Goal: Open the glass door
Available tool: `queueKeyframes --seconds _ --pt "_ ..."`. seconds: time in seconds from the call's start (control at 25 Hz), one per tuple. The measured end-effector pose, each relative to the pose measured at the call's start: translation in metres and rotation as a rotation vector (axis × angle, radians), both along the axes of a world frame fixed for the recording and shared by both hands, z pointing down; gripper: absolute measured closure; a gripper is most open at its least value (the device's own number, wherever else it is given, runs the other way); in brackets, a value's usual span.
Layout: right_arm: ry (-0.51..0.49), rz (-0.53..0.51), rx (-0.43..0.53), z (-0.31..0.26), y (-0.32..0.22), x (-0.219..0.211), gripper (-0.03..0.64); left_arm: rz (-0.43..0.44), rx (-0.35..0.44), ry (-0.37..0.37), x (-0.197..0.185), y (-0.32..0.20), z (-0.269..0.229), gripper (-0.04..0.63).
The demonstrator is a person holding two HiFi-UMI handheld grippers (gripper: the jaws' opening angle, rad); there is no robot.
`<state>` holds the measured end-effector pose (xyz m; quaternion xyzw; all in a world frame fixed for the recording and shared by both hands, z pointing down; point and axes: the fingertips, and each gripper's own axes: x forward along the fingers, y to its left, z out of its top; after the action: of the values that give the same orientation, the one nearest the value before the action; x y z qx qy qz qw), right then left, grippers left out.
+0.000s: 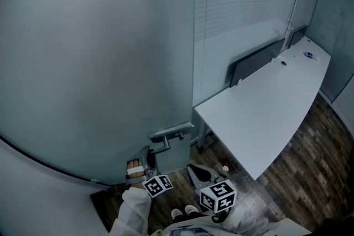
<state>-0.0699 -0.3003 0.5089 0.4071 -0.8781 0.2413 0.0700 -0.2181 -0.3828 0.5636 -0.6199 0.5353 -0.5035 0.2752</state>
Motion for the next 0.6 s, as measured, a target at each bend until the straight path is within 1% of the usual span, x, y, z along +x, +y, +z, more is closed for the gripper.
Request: queueKeyframes --seconds 0.08,0.44,0.52,0.6 --pt "-0.005 -0.017 0.002 0.000 -0.001 -0.001 0.612 -0.005 -0.004 -0.021 0.000 0.001 -0.002 0.462" --pt "-0.016 -0.085 -0.016 0.008 0.004 0.002 0.612 -0.078 -0.004 -0.044 -0.003 0.002 -0.009 0.448" --pt "-0.018 -0.100 -0.022 0.005 0.005 0.002 0.612 -0.109 -0.001 -0.039 -0.007 0.005 -0.015 0.442" --pt "-0.021 -0.117 -0.024 0.001 0.012 0.004 0.612 -0.160 -0.002 -0.006 -0.013 0.021 -0.018 0.445"
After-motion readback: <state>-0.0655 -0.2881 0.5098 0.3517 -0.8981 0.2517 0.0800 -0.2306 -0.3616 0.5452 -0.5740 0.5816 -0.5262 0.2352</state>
